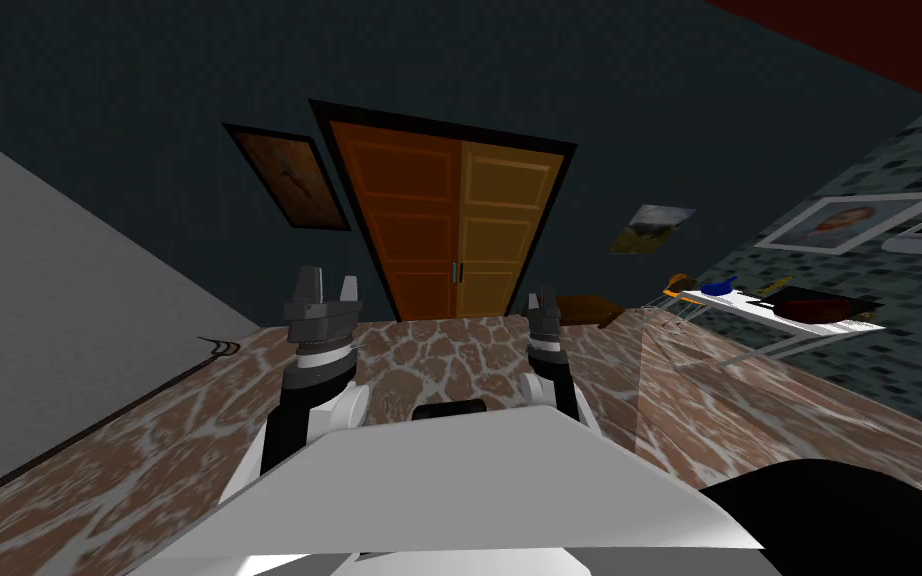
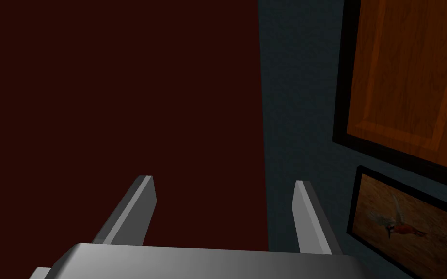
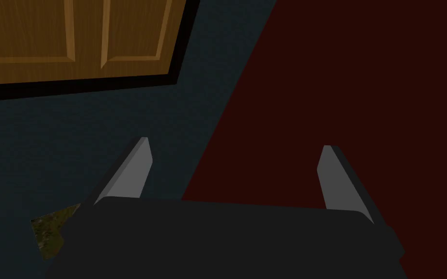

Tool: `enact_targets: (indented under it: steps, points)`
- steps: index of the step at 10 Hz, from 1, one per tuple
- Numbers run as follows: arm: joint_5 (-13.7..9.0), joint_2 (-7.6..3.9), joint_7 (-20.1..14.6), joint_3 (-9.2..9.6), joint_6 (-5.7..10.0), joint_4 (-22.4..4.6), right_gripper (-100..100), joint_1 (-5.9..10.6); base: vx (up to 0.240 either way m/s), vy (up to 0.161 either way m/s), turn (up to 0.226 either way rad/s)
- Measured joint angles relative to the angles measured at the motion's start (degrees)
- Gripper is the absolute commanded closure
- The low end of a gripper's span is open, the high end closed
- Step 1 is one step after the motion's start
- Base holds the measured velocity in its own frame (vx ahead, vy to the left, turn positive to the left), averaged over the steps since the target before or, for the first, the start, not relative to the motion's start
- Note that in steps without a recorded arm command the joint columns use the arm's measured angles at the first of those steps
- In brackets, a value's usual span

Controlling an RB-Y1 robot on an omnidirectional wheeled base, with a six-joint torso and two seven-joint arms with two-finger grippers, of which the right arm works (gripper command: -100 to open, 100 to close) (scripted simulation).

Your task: Pull the door open

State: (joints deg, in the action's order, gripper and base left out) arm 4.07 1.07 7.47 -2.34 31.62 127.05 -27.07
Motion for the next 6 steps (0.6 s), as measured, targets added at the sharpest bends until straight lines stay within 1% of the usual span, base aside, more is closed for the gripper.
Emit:
enact_targets:
  steps: [1,3,6]
  points:
    - [-0.8,-0.46,-0.9,-0.12,0.48,-1.0,-100,-0.17,0.138,0.005,0.083]
    - [-1.7,-0.88,-2.4,-0.14,0.84,-2.4,-100,0.17,0.177,-0.018,0.094]
    - [-4.1,-1.87,-5.8,-0.26,1.52,-5.1,-100,0.40,0.164,-0.017,0.151]
